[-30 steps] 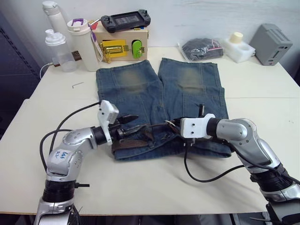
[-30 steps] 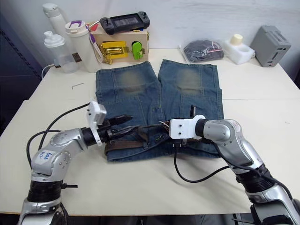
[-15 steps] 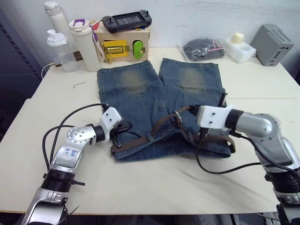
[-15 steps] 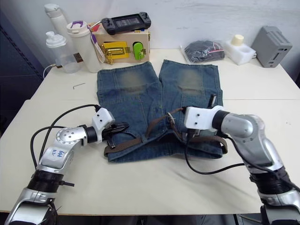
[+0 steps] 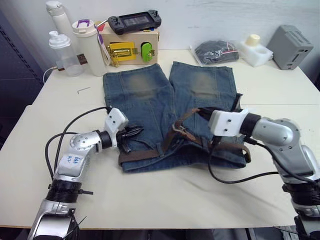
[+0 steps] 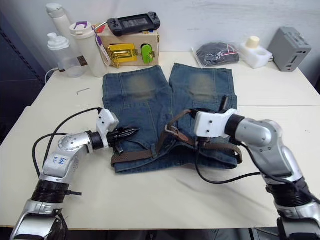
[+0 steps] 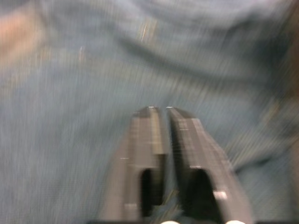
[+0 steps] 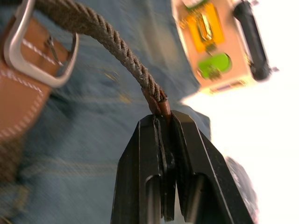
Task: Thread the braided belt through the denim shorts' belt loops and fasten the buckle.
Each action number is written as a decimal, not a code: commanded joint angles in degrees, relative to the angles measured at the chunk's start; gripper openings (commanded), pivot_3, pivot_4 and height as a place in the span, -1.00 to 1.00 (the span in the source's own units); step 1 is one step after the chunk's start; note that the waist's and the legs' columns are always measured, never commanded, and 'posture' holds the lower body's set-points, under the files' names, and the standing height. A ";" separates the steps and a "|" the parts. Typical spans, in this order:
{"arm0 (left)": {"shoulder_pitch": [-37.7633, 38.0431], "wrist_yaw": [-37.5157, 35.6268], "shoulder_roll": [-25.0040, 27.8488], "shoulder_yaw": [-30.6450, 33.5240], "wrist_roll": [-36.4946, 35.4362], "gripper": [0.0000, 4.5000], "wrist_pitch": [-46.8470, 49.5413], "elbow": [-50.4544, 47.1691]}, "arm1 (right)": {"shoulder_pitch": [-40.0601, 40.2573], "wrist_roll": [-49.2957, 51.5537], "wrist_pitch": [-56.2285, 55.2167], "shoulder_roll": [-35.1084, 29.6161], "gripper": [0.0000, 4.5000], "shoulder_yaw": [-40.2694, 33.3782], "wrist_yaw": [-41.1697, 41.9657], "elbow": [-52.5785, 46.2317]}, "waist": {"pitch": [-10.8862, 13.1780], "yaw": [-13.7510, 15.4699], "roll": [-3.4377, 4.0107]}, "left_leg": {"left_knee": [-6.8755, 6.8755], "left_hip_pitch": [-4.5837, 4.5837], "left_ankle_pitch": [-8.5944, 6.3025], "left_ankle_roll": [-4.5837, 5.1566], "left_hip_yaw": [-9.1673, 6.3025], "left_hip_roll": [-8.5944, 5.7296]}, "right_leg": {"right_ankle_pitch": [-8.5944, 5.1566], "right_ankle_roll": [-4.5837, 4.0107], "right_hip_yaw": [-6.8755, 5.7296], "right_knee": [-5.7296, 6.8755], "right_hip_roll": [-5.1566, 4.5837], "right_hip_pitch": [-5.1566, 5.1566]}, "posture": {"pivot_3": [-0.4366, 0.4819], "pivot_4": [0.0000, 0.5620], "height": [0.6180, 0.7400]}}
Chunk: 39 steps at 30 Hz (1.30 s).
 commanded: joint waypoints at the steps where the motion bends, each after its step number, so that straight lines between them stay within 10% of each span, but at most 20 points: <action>1: -2.55 -0.41 -0.64 2.38 -7.21 0.17 4.40 -8.88 | -1.61 -1.23 -0.41 1.02 -1.00 1.20 -1.05 -2.31 | 0.00 -0.27 0.00 | 0.00 0.00 0.00 0.00 0.01 0.00 | 0.00 0.00 0.00 0.00 -0.01 0.00 | -0.05 -0.47 -0.56; 4: -3.55 1.45 -2.63 1.60 -10.92 0.80 8.18 -13.11 | -2.06 -2.23 -0.28 1.72 -1.00 2.08 -1.38 -2.12 | 0.00 -0.49 0.00 | -0.01 0.01 0.00 0.00 -0.01 0.00 | 0.00 0.00 0.00 0.00 0.00 0.02 | -0.05 -0.47 -0.56; 17: -7.31 9.36 -9.09 -9.32 5.21 0.80 -0.66 -3.35 | -3.14 -2.77 1.39 4.19 -1.00 2.96 -1.65 -3.22 | 0.00 -0.93 -0.01 | -0.11 0.04 0.00 0.00 0.02 0.00 | 0.00 0.01 -0.01 0.05 0.00 0.00 | -0.05 -0.47 -0.56; 28: -5.96 9.88 -9.92 -11.07 7.61 -0.98 -1.30 -4.24 | -3.39 -2.82 2.83 4.90 -1.00 2.83 -1.98 -3.91 | 0.00 -0.93 0.00 | -0.11 0.04 0.00 0.00 0.01 0.00 | 0.01 0.02 -0.01 0.05 0.00 -0.01 | -0.05 -0.47 -0.56; 39: -3.22 13.07 -12.33 -9.03 6.83 -0.98 2.21 -7.21 | -3.39 -2.87 3.55 5.14 -1.00 2.62 -2.54 -3.71 | 0.00 -0.94 0.00 | -0.10 0.04 0.00 0.00 0.01 0.00 | 0.01 0.03 -0.01 0.07 0.00 -0.01 | -0.05 -0.47 -0.56</action>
